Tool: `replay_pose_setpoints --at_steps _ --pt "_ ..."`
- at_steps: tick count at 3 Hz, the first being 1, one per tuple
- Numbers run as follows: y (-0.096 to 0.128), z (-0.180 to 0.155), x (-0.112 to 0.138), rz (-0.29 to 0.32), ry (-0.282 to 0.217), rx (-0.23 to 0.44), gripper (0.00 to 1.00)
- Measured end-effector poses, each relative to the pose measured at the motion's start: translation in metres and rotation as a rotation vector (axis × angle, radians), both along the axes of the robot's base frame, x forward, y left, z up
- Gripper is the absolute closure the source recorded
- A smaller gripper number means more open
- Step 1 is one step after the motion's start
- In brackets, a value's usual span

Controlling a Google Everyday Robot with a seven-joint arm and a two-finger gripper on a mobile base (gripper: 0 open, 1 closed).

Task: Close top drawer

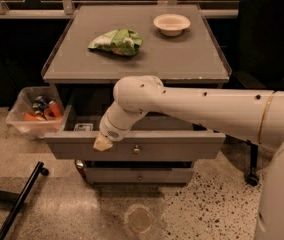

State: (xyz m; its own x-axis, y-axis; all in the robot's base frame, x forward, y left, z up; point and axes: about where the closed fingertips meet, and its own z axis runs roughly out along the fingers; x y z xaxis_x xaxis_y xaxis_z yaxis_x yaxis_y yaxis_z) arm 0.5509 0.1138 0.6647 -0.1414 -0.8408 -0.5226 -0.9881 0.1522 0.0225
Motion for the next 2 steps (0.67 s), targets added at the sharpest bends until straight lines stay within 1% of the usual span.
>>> replay_pose_setpoints --at_steps 1,2 --pt "-0.005 -0.006 0.013 -0.012 -0.011 -0.024 0.58" --pt "-0.021 -0.013 0.031 -0.047 -0.019 -0.062 0.35"
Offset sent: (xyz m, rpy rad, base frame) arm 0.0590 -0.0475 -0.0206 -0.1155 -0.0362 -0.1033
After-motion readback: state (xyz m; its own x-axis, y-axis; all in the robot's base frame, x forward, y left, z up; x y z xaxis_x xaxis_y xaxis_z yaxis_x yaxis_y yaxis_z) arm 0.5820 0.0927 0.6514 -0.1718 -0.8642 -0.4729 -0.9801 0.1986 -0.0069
